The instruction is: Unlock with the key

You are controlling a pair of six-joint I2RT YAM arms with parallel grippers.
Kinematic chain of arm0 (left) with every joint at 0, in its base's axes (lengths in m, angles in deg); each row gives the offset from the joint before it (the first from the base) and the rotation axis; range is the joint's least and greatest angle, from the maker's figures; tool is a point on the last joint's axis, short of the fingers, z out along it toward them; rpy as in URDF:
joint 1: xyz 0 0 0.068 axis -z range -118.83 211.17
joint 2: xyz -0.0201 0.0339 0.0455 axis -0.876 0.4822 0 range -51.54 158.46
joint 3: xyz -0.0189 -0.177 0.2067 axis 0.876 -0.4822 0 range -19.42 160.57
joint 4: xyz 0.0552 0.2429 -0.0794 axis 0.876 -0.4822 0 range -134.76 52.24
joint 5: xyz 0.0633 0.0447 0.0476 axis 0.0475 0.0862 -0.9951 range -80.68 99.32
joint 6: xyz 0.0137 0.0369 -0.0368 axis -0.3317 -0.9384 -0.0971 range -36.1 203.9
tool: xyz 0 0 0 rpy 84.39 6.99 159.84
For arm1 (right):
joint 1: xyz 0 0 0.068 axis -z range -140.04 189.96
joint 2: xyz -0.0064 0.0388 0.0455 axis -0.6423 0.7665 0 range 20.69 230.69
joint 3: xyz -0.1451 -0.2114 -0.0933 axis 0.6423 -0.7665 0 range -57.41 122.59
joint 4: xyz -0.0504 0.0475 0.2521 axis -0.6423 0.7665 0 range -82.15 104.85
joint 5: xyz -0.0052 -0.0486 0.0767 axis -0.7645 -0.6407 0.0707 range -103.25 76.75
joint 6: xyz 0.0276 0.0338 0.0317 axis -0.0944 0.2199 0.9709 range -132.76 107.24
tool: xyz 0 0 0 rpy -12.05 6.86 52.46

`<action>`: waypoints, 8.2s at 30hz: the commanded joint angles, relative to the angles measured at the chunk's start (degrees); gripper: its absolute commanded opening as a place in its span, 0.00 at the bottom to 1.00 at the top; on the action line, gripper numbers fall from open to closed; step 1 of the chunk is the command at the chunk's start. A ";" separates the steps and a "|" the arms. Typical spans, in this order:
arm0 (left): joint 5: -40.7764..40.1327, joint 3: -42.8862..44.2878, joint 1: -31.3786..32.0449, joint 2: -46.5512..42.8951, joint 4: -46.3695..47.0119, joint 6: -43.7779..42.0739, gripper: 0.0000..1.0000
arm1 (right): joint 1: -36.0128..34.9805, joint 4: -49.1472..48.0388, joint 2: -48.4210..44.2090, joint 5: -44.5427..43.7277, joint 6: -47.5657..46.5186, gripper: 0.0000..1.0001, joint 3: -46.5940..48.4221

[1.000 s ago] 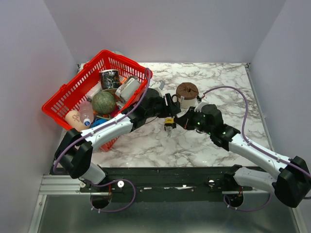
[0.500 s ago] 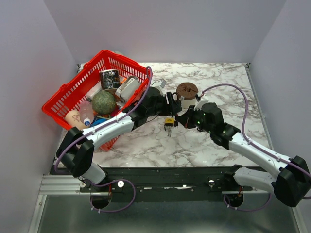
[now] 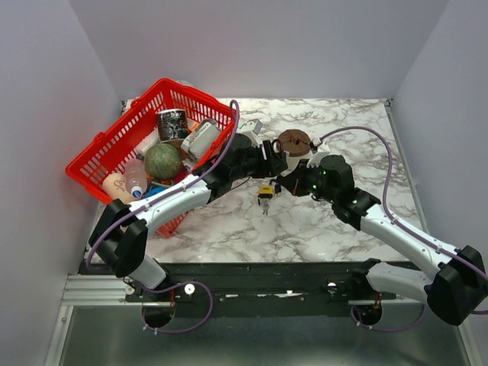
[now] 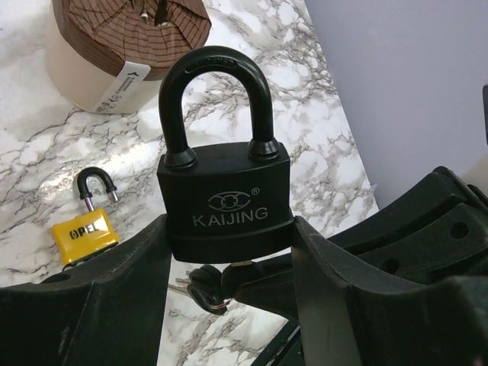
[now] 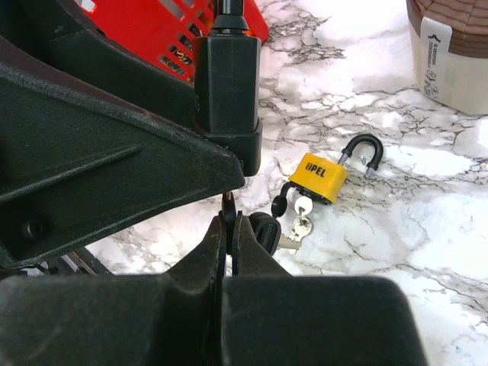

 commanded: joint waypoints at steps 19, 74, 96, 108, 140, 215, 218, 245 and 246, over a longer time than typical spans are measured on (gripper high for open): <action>3.17 0.21 7.93 1.39 -8.69 -5.05 0.00 | 4.73 -10.95 -3.54 -10.29 -0.65 0.01 7.33; 9.59 -0.93 9.43 0.87 -4.83 -3.38 0.00 | 12.82 -39.25 -4.33 -1.15 5.78 0.01 -3.40; 13.89 -3.74 9.60 -4.67 4.75 -5.75 0.00 | 18.70 -34.95 -7.58 17.39 9.55 0.01 -1.55; 17.41 -4.36 9.60 -6.52 8.44 -6.37 0.00 | 21.08 -34.24 -7.32 26.88 11.31 0.01 1.09; 14.52 -2.95 9.17 -7.13 4.50 -9.53 0.00 | 22.48 -21.59 -7.32 31.37 3.76 0.26 0.92; 29.03 -9.46 2.39 -16.62 -10.19 -32.29 0.00 | 10.62 20.24 -7.24 47.56 -19.89 0.24 9.53; 21.40 -9.02 3.53 -16.97 -12.46 -33.87 0.00 | 10.53 21.04 -5.92 45.44 -19.10 0.20 9.97; 32.69 -9.02 7.05 -19.35 -13.70 -38.45 0.00 | 10.53 17.17 -9.17 44.28 -19.01 0.72 9.97; 33.84 -8.93 7.05 -19.26 -13.62 -38.36 0.00 | 10.53 17.17 -9.17 45.16 -19.36 0.73 9.88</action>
